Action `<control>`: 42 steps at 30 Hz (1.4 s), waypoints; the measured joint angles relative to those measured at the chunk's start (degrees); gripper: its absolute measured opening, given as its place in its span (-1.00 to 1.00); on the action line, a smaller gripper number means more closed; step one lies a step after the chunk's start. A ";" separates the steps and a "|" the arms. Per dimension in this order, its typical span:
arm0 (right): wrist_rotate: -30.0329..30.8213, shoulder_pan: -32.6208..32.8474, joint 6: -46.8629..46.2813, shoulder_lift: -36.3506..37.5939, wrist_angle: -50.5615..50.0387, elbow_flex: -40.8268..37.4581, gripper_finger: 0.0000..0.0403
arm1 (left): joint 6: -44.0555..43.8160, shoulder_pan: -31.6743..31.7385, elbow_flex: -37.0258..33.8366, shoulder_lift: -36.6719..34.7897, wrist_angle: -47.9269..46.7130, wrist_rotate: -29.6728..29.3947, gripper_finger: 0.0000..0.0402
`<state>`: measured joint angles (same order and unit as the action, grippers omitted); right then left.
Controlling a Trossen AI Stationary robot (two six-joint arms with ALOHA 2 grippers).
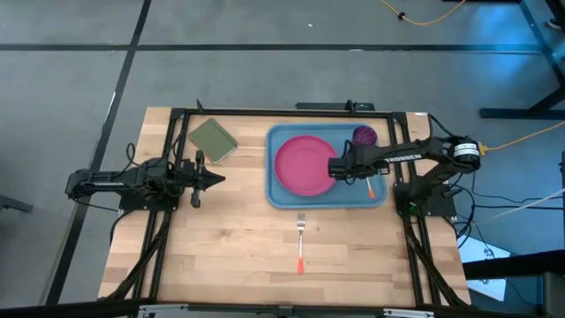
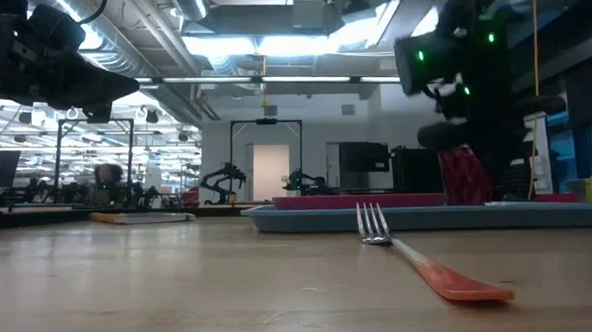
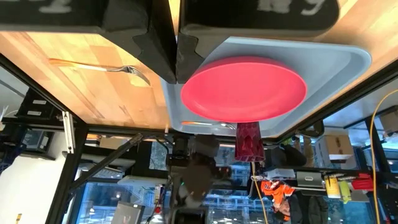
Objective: Pick and place plate/cup/fork/spoon on tray
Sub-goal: Put the orange spoon to the left of the blue tray
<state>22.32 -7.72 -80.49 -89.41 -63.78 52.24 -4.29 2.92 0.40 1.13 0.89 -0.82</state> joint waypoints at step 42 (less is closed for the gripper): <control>-8.01 17.46 -17.20 0.03 3.66 -13.41 -0.98 | -0.02 0.00 0.00 -0.02 0.00 0.00 -1.00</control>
<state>14.31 9.74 -97.69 -89.38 -60.12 38.83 -4.31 2.92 0.40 1.10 0.89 -0.82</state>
